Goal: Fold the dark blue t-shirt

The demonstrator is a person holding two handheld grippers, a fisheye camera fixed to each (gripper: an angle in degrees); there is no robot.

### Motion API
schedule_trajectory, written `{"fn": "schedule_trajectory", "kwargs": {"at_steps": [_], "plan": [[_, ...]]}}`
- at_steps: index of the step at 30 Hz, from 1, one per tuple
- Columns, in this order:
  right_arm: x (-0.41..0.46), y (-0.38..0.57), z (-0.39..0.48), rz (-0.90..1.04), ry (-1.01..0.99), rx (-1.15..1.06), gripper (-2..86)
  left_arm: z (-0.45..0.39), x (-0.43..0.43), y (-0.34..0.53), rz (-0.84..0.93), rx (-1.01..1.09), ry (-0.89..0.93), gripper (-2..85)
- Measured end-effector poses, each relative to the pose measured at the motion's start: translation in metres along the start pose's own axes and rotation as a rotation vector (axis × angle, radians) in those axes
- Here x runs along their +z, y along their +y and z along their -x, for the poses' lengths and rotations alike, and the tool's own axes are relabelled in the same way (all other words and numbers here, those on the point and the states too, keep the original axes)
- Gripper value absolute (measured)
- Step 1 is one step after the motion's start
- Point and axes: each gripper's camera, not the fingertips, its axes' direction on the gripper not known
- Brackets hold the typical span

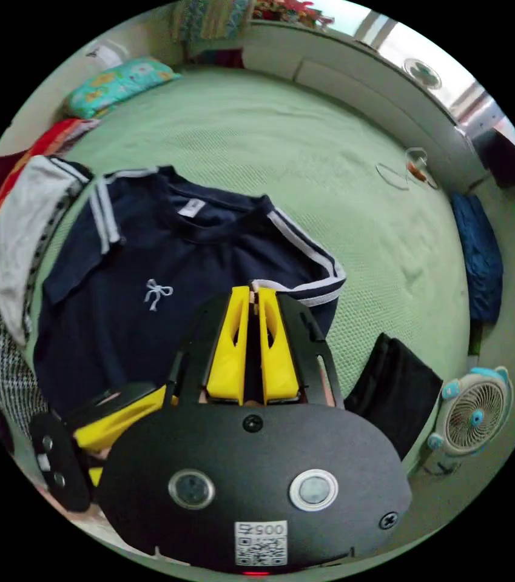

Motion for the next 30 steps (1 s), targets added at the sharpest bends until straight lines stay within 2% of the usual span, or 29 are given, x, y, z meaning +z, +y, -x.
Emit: {"fn": "schedule_trajectory", "kwargs": {"at_steps": [1,3,5,10,15,19,21,22,25,28,30], "plan": [[0.014,-0.005,0.000,0.064,-0.010,0.031,0.6,0.000,0.000,-0.002,0.013,0.027,-0.009,11.2],[0.009,-0.004,-0.006,0.060,-0.078,0.058,3.0,0.000,-0.002,-0.005,0.017,0.055,-0.041,11.6],[-0.029,0.012,-0.022,-0.058,-0.189,0.051,6.7,0.002,-0.005,-0.006,0.002,0.065,-0.040,11.9],[-0.093,0.073,-0.061,-0.217,-0.232,0.027,9.7,0.010,-0.004,-0.014,0.015,0.077,-0.020,12.4],[-0.072,0.134,-0.066,-0.235,-0.242,0.030,11.2,0.016,-0.004,-0.017,0.017,0.063,-0.010,12.5],[-0.025,0.147,-0.040,-0.186,-0.019,0.049,8.3,0.015,-0.003,-0.018,0.018,0.068,-0.004,12.4],[-0.020,0.149,-0.039,-0.210,-0.046,0.092,4.1,0.015,-0.004,-0.019,0.018,0.074,-0.014,12.4],[-0.023,0.151,-0.039,-0.239,-0.114,0.100,0.8,0.015,-0.004,-0.020,0.023,0.074,-0.018,12.4],[-0.043,0.161,-0.033,-0.316,-0.316,0.000,-0.5,0.019,-0.005,-0.022,0.021,0.065,-0.021,12.4],[-0.057,0.173,-0.019,-0.358,-0.298,-0.058,-0.5,0.023,-0.007,-0.025,0.032,0.063,-0.023,12.4],[-0.058,0.177,-0.018,-0.368,-0.272,-0.005,0.0,0.024,-0.008,-0.025,0.035,0.063,-0.027,12.4]]}}
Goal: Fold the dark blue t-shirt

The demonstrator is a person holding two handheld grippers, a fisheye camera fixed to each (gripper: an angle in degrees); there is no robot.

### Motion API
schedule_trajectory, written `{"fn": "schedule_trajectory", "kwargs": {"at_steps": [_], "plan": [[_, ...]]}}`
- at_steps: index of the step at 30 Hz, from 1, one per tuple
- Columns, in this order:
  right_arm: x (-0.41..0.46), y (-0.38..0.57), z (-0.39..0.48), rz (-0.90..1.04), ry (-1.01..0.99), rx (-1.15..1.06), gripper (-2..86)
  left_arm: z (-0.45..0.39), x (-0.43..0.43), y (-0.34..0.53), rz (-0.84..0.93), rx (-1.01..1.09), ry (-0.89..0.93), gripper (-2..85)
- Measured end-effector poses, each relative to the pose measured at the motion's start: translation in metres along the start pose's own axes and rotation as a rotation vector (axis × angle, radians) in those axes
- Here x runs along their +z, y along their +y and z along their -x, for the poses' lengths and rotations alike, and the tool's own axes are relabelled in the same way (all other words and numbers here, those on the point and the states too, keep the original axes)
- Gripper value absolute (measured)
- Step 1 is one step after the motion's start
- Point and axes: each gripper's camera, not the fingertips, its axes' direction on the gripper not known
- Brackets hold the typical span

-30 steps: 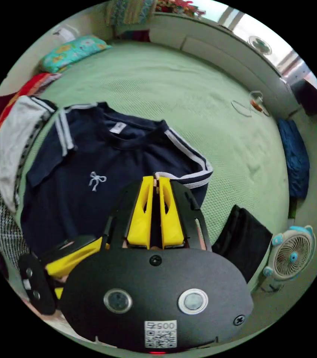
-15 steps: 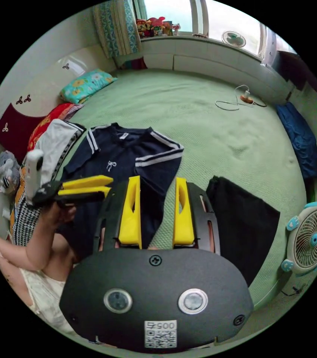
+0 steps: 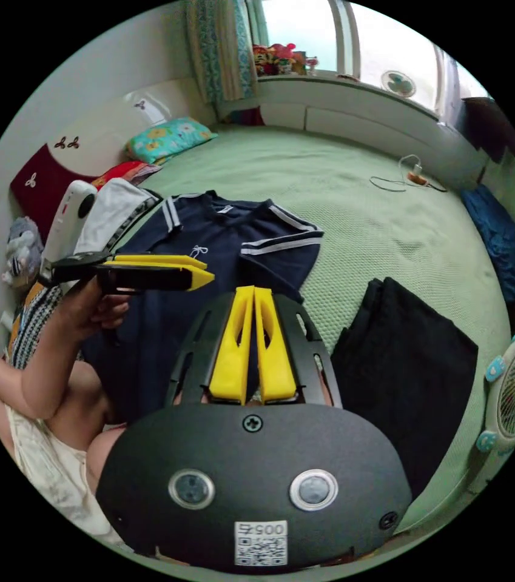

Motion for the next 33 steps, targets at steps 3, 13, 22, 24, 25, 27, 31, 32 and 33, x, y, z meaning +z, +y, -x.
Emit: {"fn": "schedule_trajectory", "kwargs": {"at_steps": [3,13,22,24,25,27,31,32,33], "plan": [[0.004,0.002,-0.006,0.000,0.025,0.045,4.5,0.001,-0.004,0.001,0.002,0.007,-0.001,12.4],[0.037,0.001,-0.008,0.043,-0.038,0.170,0.9,0.014,-0.025,0.001,-0.013,-0.003,-0.040,12.4],[0.027,-0.005,0.096,0.025,0.094,-0.159,-1.3,0.018,-0.037,0.001,0.030,-0.003,-0.151,12.3],[0.044,-0.008,0.111,0.097,0.110,-0.196,-1.3,0.020,-0.040,0.001,0.034,-0.007,-0.142,12.4],[0.056,-0.010,0.118,0.142,0.121,-0.220,-1.3,0.022,-0.042,0.001,0.032,-0.009,-0.139,12.4],[0.071,-0.012,0.125,0.181,0.179,-0.233,-1.2,0.024,-0.047,0.002,0.028,-0.010,-0.143,12.4],[0.076,-0.021,0.128,0.225,0.182,-0.182,-0.3,0.031,-0.059,0.002,0.021,-0.019,-0.131,12.3],[0.068,-0.023,0.131,0.225,0.150,-0.195,1.6,0.032,-0.061,0.002,0.021,-0.020,-0.131,12.3],[0.062,-0.024,0.132,0.222,0.143,-0.201,3.2,0.034,-0.064,0.002,0.019,-0.022,-0.133,12.4]]}}
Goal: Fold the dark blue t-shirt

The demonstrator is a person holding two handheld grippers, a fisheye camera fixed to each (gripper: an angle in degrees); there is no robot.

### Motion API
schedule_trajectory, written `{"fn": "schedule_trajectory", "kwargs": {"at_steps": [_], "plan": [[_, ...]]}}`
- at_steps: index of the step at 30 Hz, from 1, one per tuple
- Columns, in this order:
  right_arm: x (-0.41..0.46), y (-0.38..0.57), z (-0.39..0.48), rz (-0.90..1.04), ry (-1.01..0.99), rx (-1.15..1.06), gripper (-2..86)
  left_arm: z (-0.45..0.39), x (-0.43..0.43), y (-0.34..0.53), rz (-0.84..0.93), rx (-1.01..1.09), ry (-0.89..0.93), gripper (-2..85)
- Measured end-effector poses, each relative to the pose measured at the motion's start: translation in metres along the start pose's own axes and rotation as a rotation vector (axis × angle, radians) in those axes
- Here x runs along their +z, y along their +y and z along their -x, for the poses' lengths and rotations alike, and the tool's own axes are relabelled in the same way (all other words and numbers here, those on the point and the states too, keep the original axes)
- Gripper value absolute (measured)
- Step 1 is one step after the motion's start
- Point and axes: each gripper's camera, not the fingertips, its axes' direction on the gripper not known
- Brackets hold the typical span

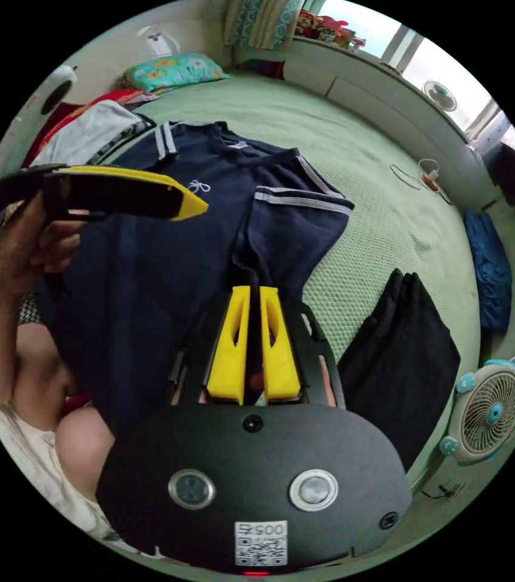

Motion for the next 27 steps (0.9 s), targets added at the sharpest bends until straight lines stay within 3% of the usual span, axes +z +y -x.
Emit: {"fn": "schedule_trajectory", "kwargs": {"at_steps": [2,7,13,16,22,27], "plan": [[-0.025,0.001,0.001,-0.030,-0.015,-0.016,7.4,0.004,-0.005,0.000,-0.003,-0.006,0.004,12.4],[-0.051,-0.023,-0.034,-0.195,0.046,0.103,7.2,0.008,-0.015,0.000,-0.004,-0.001,0.015,12.3],[0.034,-0.086,-0.096,-0.008,0.060,0.322,8.0,0.013,-0.029,0.000,-0.006,0.000,0.000,12.4],[0.059,-0.095,-0.114,0.006,-0.076,0.415,8.7,0.018,-0.038,0.000,-0.014,-0.002,-0.005,12.3],[0.050,-0.099,-0.114,-0.095,-0.086,0.379,-0.6,0.024,-0.053,0.000,-0.011,-0.003,0.006,12.2],[0.050,-0.113,-0.125,-0.079,0.039,0.401,-1.2,0.027,-0.061,0.002,0.016,0.016,-0.045,12.3]]}}
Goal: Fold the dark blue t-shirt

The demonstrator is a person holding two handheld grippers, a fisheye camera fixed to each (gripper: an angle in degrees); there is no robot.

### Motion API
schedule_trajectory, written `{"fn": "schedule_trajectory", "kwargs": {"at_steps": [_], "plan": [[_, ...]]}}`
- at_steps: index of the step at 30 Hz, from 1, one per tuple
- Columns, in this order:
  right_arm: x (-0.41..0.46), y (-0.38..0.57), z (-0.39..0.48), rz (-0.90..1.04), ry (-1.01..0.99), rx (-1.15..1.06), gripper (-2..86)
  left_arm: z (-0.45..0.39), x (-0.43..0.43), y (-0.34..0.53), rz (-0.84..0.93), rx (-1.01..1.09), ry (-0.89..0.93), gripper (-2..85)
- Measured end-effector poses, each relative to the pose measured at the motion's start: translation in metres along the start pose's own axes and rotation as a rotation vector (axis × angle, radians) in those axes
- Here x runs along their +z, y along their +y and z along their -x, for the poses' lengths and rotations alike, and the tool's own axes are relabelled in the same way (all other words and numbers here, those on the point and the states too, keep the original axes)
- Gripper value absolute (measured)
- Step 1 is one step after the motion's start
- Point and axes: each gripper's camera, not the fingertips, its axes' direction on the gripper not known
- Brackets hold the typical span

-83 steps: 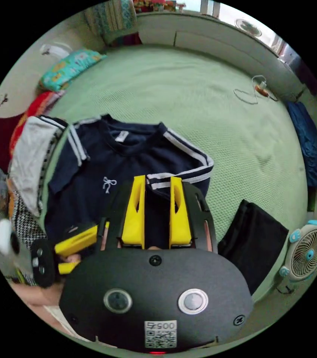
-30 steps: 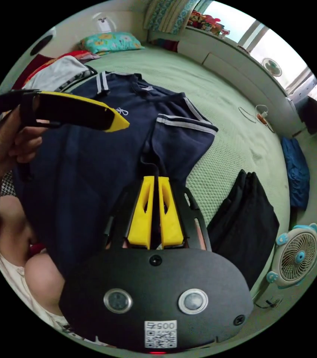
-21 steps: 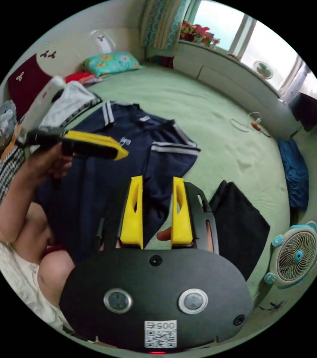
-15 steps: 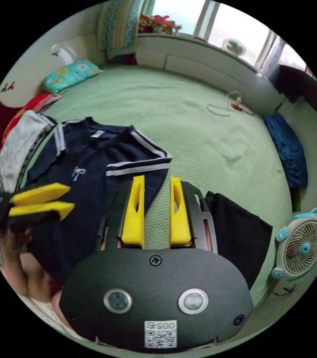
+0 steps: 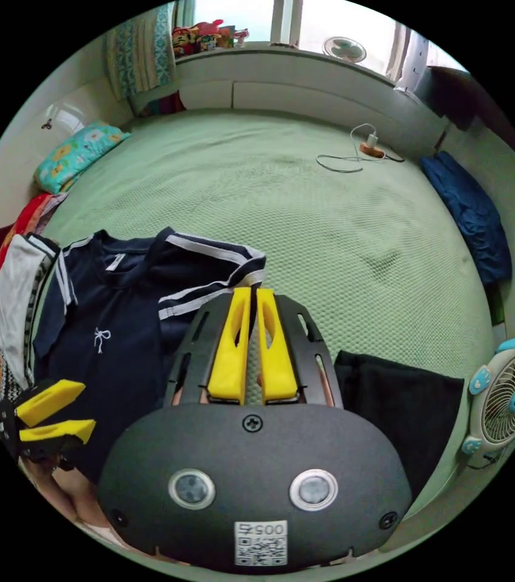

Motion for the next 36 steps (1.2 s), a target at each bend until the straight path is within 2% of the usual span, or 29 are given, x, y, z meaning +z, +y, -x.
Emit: {"fn": "schedule_trajectory", "kwargs": {"at_steps": [4,7,10,13,15,18,24,26,28,32,36], "plan": [[0.019,0.005,0.005,0.040,0.009,0.019,0.9,0.013,-0.011,0.004,0.020,-0.021,-0.027,12.4],[-0.004,0.018,0.003,-0.032,-0.036,0.025,5.6,0.025,-0.027,0.009,-0.001,-0.041,-0.065,12.5],[-0.044,0.047,0.017,-0.152,-0.056,-0.033,6.4,0.042,-0.044,0.014,-0.031,-0.076,-0.129,12.4],[-0.061,0.084,0.045,-0.176,-0.114,-0.073,6.4,0.063,-0.058,0.021,-0.027,-0.111,-0.217,10.7],[-0.058,0.101,0.064,-0.142,-0.090,-0.084,5.4,0.075,-0.071,0.025,-0.037,-0.120,-0.295,9.6],[-0.047,0.122,0.086,-0.137,0.080,-0.030,0.0,0.100,-0.092,0.035,-0.086,-0.168,-0.361,8.2],[-0.006,0.125,0.111,-0.045,0.141,-0.044,-1.2,0.139,-0.099,0.044,-0.106,-0.251,-0.307,4.9],[0.000,0.121,0.109,-0.033,0.146,-0.017,-1.2,0.145,-0.091,0.042,-0.047,-0.245,-0.290,3.7],[0.004,0.117,0.105,-0.014,0.132,0.009,-1.3,0.145,-0.093,0.040,-0.045,-0.199,-0.338,2.0],[0.010,0.112,0.098,0.005,0.119,0.008,-1.4,0.152,-0.099,0.040,-0.044,-0.205,-0.320,2.6],[0.015,0.111,0.088,-0.001,0.095,0.012,-1.3,0.170,-0.115,0.044,-0.067,-0.240,-0.180,2.3]]}}
